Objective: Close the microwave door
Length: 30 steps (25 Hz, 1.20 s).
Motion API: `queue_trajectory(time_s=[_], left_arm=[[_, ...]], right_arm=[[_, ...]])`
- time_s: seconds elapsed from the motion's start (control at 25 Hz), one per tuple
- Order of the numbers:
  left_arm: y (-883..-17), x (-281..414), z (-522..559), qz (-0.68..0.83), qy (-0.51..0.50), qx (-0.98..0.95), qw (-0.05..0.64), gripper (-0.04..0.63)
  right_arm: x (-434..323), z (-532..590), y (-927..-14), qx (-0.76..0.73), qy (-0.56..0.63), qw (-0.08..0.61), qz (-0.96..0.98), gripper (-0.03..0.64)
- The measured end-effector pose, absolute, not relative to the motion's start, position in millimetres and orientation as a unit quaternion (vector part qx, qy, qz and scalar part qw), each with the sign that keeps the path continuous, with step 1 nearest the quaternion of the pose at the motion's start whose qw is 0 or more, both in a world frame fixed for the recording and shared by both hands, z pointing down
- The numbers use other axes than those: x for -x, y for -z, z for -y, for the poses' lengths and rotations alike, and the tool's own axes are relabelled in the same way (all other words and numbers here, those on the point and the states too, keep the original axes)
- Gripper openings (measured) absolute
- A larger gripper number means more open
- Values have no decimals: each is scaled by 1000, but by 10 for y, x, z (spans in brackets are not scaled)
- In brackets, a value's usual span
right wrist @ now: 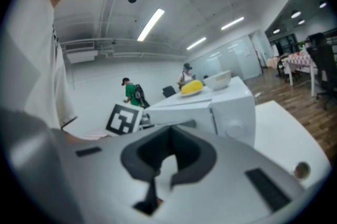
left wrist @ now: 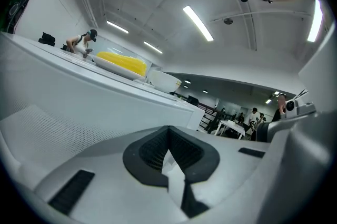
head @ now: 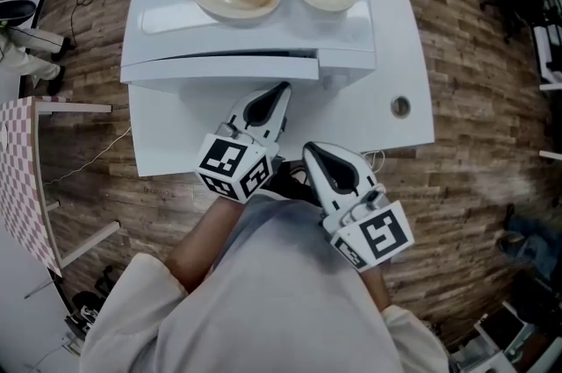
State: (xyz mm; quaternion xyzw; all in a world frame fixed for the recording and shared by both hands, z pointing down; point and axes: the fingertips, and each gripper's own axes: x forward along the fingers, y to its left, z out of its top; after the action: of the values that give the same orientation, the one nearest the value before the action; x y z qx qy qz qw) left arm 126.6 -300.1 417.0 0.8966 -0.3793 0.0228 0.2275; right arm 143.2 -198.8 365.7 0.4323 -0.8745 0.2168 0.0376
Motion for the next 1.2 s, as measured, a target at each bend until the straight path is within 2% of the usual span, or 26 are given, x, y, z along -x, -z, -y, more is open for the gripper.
queue_trajectory(time_s=[1.04,1.2], left_arm=[[-4178,-1397,3129,364,-21,-903,228,18],[-4108,-1509,3134,334,-25,-918,211,18]], right_arm=[[-1432,2295,-3701,-420,-223,34,879,23],[-1437,2281,-3683,-422,-221,35,879,23]])
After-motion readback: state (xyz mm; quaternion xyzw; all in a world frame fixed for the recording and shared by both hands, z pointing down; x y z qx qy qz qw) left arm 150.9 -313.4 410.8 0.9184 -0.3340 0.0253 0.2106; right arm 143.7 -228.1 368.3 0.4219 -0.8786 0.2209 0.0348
